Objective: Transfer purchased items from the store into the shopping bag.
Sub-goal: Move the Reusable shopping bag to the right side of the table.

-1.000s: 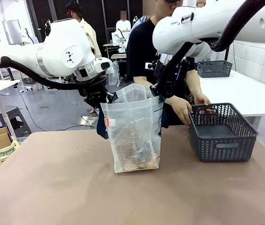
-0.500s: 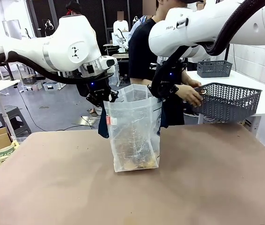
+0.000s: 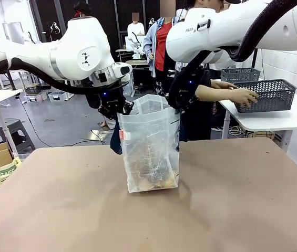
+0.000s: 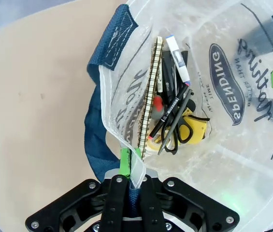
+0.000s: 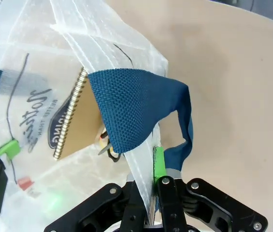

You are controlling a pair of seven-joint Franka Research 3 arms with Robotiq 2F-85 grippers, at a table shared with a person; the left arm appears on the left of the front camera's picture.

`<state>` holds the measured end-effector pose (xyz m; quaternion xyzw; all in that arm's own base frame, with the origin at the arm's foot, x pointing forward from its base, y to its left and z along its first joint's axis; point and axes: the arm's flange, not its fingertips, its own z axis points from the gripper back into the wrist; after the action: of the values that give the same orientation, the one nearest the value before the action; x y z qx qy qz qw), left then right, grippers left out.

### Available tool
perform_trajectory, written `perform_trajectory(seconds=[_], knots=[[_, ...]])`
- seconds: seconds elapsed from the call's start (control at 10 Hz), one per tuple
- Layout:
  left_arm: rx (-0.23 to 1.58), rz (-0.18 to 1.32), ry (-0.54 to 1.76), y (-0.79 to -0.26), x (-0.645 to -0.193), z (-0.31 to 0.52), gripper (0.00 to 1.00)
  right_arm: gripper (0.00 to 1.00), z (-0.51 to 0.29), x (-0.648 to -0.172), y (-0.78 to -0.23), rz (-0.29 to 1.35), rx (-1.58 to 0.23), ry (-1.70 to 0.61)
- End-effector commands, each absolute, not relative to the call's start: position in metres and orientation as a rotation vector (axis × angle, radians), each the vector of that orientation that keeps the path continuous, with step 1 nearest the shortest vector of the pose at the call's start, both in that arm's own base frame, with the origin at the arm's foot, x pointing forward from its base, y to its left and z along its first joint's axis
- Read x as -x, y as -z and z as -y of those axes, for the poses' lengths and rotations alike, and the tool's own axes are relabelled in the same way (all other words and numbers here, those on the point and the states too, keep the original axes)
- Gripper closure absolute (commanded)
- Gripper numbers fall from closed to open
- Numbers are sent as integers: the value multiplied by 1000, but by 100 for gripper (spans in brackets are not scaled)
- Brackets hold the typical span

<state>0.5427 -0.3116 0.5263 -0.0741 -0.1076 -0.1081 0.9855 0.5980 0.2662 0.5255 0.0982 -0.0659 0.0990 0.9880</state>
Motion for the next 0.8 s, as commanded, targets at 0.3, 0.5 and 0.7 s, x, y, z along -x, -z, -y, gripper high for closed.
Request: perform_trajectory(seconds=[0.3,0.5,0.7], knots=[[175,283,218,-530,-546,337,100,100,-309,-614,-515,140,-238,-125],[181,292,236,-528,-546,343,100,100,-322,-622,-514,138,-249,-87],[152,291,225,-523,-545,336,100,100,-322,-621,-524,124,-237,-90]])
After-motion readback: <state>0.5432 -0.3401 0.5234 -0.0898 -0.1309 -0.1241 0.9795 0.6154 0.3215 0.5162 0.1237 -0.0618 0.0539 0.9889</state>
